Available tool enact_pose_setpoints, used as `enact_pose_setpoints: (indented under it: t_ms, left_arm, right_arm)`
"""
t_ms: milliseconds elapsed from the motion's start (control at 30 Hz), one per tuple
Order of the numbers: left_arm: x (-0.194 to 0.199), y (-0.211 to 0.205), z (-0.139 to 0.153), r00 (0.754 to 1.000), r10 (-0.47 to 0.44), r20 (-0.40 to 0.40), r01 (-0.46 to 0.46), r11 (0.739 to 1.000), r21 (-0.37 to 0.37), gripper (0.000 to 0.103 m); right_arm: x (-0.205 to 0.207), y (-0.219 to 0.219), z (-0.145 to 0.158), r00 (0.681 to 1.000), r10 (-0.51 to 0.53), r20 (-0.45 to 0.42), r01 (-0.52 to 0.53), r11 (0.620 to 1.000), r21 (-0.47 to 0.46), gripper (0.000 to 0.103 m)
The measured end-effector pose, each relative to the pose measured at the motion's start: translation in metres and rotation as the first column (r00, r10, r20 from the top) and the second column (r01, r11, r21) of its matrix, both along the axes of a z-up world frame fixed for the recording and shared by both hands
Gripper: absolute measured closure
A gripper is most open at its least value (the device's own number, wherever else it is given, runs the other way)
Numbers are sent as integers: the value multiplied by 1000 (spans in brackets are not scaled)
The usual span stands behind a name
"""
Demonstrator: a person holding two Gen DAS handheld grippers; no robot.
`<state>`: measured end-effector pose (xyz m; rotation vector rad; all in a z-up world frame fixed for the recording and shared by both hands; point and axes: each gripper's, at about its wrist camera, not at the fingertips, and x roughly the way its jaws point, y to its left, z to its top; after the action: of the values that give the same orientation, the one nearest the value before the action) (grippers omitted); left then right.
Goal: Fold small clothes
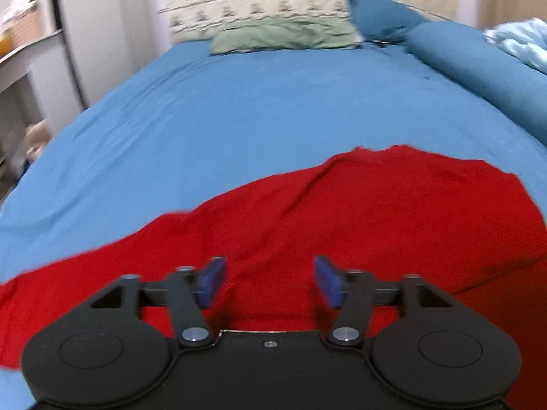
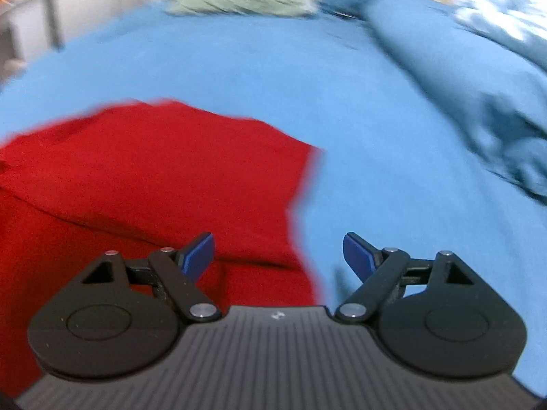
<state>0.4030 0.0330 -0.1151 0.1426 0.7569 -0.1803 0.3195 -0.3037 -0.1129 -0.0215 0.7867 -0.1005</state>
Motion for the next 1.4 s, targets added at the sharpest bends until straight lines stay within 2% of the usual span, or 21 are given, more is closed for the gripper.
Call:
enact_pose_setpoints:
  t_ms: [100, 200, 233, 300, 400, 500, 600, 667, 867, 933, 1000, 1067, 1133, 1233, 1267, 1300, 1400]
  left_arm:
    - [15, -17, -9, 999, -38, -20, 38, 999, -13, 34]
    - [26, -24, -16, 998, -42, -40, 41, 999, -13, 35]
    - [27, -23, -18, 998, -43, -46, 43, 999, -17, 35]
    - [28, -24, -23, 997, -47, -67, 46, 999, -15, 35]
    - [27, -24, -31, 994, -51, -95, 51, 999, 0, 35]
    - [34, -24, -43, 991, -24, -135, 21, 1000, -21, 34]
    - [34, -21, -44, 991, -7, -134, 1, 999, -42, 34]
    - [34, -22, -44, 991, -5, -134, 0, 999, -37, 34]
    - [29, -16, -41, 992, -4, -130, -2, 999, -43, 35]
    - [24, -13, -29, 993, 34, -112, -37, 999, -22, 35]
    - [21, -8, -16, 992, 68, -109, -70, 997, -20, 35]
    - [15, 3, 1, 989, 98, -115, -105, 993, -54, 34]
    - [9, 16, 19, 984, 126, -123, -136, 988, -78, 32]
    - [-4, 38, 52, 979, 170, -117, -180, 980, -86, 23]
    - [-8, 47, 60, 976, 185, -117, -195, 977, -89, 6]
    - [-12, 58, 68, 972, 205, -114, -216, 972, -93, 0]
    - [-25, 100, 89, 959, 264, -107, -277, 951, -138, 0]
  right_arm:
    - [25, 19, -14, 999, 48, -6, -48, 997, 67, 5]
    - [43, 15, -43, 992, -26, -120, 35, 997, 75, 5]
    - [42, 8, -48, 990, -47, -133, 59, 994, 91, 5]
    - [43, -1, -41, 988, -67, -141, 84, 989, 123, 5]
    - [50, 0, -23, 996, -59, -63, 66, 991, 116, 4]
    - [85, -6, -21, 997, -69, -18, 70, 989, 134, 4]
    - [124, -16, -40, 992, -122, -45, 127, 982, 140, 4]
    - [143, -31, -55, 984, -163, -77, 172, 977, 129, 0]
    - [164, -39, -50, 976, -206, -74, 214, 969, 120, 0]
    - [157, -31, -39, 977, -203, -64, 209, 972, 105, 0]
    - [141, -14, -23, 986, -167, -14, 167, 983, 73, 0]
    - [125, 7, 4, 989, -145, 12, 145, 989, -12, 0]
    - [109, 27, 33, 989, -143, 42, 144, 989, -30, 0]
    - [93, 58, 66, 990, -130, 49, 129, 991, 25, 0]
    - [91, 72, 75, 992, -118, 42, 117, 993, 36, 0]
    - [87, 84, 83, 994, -103, 39, 101, 994, 44, 0]
    - [79, 130, 104, 999, -39, 20, 38, 998, 58, 0]
